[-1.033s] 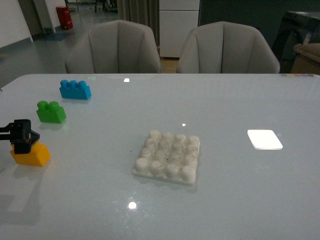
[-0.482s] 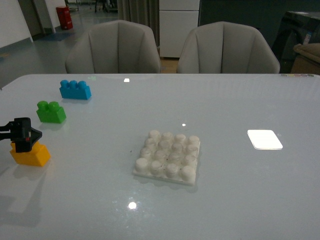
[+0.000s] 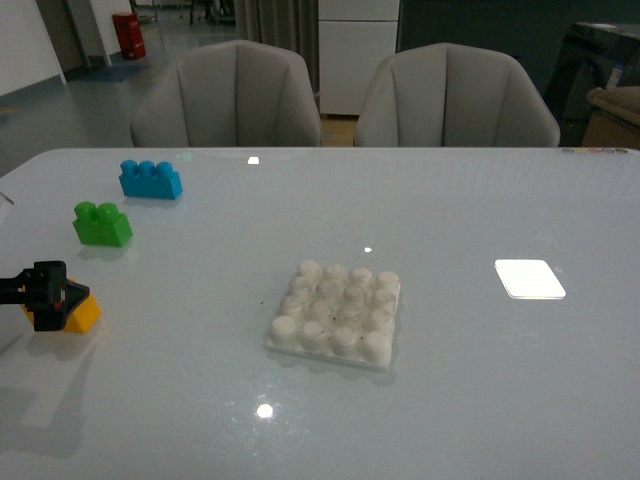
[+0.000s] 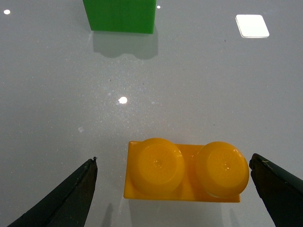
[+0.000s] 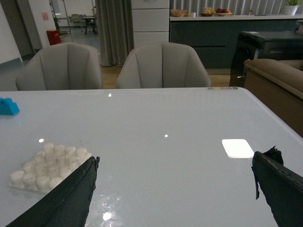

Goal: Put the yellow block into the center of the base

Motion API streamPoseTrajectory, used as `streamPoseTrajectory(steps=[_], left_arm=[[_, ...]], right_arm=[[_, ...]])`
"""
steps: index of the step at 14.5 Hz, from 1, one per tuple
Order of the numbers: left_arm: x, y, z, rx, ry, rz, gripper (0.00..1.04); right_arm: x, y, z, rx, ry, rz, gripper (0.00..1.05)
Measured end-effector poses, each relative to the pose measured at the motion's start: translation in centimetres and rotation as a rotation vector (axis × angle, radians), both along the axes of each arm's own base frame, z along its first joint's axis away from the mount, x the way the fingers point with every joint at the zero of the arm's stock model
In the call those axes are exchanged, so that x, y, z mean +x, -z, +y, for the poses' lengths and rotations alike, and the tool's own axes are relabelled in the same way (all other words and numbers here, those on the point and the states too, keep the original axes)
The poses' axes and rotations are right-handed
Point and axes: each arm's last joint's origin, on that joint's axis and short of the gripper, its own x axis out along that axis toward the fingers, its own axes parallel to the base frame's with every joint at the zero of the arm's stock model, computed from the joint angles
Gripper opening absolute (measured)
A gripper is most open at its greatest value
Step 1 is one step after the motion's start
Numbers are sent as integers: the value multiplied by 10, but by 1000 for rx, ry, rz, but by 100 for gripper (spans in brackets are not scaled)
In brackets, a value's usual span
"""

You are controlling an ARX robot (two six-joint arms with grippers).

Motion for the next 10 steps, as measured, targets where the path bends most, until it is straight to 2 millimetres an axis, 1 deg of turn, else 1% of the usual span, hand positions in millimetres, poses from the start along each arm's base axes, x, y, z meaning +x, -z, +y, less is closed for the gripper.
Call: streamPoseTrajectory(steps=[4,5,7,8,10], left_arm=[[0,1,0,18,-6,0,98],[0,1,0,21,-9,-1,88],[1,0,-1,31,-6,-19,65],[0,-1,-1,31,-7,-20,59],[-3,-4,-5,6,-4,-23,58]], right_arm=[[0,0,0,0,0,0,98],[0,0,0,0,0,0,98],[0,0,0,0,0,0,98],[0,0,0,0,0,0,98],[0,0,0,0,0,0,98]])
